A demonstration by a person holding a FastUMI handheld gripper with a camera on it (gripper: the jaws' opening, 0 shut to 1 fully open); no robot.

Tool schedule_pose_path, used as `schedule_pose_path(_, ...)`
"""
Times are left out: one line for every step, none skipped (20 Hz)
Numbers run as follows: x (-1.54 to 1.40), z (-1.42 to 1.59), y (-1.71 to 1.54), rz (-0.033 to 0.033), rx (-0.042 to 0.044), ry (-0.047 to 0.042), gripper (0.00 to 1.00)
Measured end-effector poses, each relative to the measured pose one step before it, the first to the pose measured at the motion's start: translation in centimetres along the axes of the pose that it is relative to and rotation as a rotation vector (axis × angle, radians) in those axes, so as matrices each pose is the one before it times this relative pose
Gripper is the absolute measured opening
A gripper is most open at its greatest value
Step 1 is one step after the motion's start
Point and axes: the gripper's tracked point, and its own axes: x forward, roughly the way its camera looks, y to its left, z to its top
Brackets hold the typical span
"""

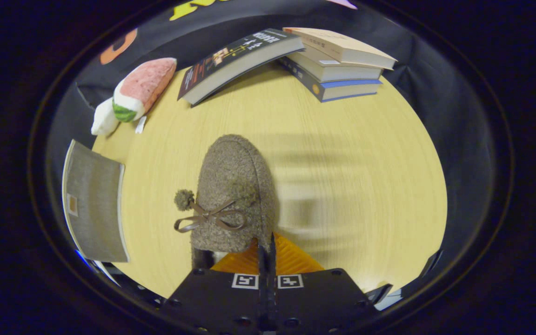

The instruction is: Open the storage box then place both shoes into the box .Put the left shoe in first, then the right shoe, with the right side of both shoes facing outward in a uniform manner.

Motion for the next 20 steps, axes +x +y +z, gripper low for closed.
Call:
schedule_pose_path(-0.338, -0.146, -0.168, -0.00151, 0.01333, 0.00975, 0.0)
schedule_pose_path(-0.668, -0.293, -0.216, -0.0019, 0.01126, -0.00056, 0.01)
schedule_pose_path(-0.807, -0.191, -0.27, -0.0055, -0.00475, -0.00913, 0.0)
schedule_pose_path(-1.016, -0.033, 0.003, 0.0015, 0.00152, -0.01171, 0.0)
schedule_pose_path(-1.053, -0.105, 0.268, 0.0098, 0.00999, -0.00222, 0.0)
schedule_pose_path(-1.132, -0.105, 0.508, 0.01709, 0.01325, 0.00182, 0.0)
schedule_pose_path(-1.217, -0.029, 0.654, 0.0171, 0.01342, 0.00037, 0.0)
schedule_pose_path(-1.308, 0.063, 0.696, 0.01362, 0.0105, -0.00389, 0.0)
schedule_pose_path(-1.227, 0.235, 0.884, 0.01282, 0.00771, -0.00725, 0.0)
schedule_pose_path(-1.187, 0.205, 1.046, 0.01542, 0.00374, -0.00352, 0.0)
schedule_pose_path(-1.081, 0.344, 1.165, 0.01125, -0.00337, -0.0067, 0.0)
schedule_pose_path(-1.139, 0.261, 1.196, 0.00755, -0.00565, -0.0054, 0.0)
schedule_pose_path(-0.96, 0.085, 1.364, 0.00634, -0.01129, -0.00273, 0.0)
schedule_pose_path(-0.847, -0.006, 1.452, 0.00866, -0.01156, -0.0002, 0.0)
schedule_pose_path(-0.745, -0.048, 1.629, 0.01123, -0.0096, 0.00293, 0.0)
schedule_pose_path(-0.664, -0.109, 1.869, 0.01415, -0.01163, 0.00198, 0.0)
schedule_pose_path(-0.514, -0.018, 1.877, 0.01059, -0.01696, -0.00123, 0.0)
schedule_pose_path(-0.333, -0.019, 1.855, 0.0059, -0.01754, 0.00071, 0.0)
schedule_pose_path(-0.27, 0.051, 1.906, 0.005, -0.01771, -0.00246, 0.0)
schedule_pose_path(-0.197, 0.262, 2.113, 0.0107, -0.01897, -0.00659, 0.0)
